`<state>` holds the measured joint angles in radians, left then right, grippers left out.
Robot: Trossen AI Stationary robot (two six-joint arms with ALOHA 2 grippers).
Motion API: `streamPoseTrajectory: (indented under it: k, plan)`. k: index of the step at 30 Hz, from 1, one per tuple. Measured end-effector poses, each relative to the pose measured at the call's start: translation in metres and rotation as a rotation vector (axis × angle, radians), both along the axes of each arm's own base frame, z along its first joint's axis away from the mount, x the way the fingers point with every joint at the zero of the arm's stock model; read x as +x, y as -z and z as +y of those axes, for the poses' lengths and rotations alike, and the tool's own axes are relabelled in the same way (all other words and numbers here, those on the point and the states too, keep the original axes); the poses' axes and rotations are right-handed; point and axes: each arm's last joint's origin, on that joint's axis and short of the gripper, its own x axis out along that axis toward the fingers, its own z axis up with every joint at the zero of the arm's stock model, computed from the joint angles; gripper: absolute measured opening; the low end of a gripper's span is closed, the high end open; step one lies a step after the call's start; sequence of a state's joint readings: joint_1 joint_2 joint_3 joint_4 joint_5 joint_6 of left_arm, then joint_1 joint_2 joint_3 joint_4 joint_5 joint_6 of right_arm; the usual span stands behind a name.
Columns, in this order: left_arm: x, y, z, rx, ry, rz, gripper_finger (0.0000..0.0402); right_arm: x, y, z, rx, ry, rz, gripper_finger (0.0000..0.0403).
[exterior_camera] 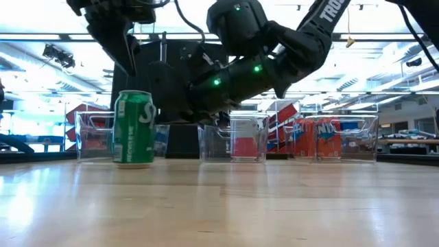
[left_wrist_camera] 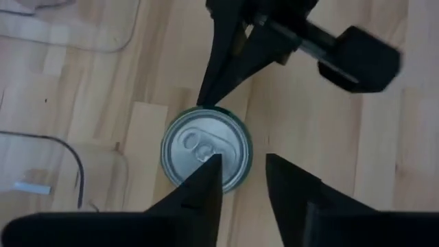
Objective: Sort soda cans
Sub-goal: Put the green soda can into the left transparent bin
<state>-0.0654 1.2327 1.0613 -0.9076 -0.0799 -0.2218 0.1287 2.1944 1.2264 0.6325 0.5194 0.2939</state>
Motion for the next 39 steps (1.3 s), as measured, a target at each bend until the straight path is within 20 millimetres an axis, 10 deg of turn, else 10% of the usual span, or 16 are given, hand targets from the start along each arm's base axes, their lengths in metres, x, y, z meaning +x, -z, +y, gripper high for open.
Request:
streamPoseTrajectory:
  k: [20,39]
  plan:
    - [0.024,0.013,0.0,0.105,0.069,0.226,0.0322,-0.001,0.001,0.008,-0.011,-0.064,0.03,0.0]
    - [0.027,0.012,0.022,0.038,0.146,0.196,0.0339,-0.001,0.0,0.008,-0.007,-0.073,0.03,0.0]
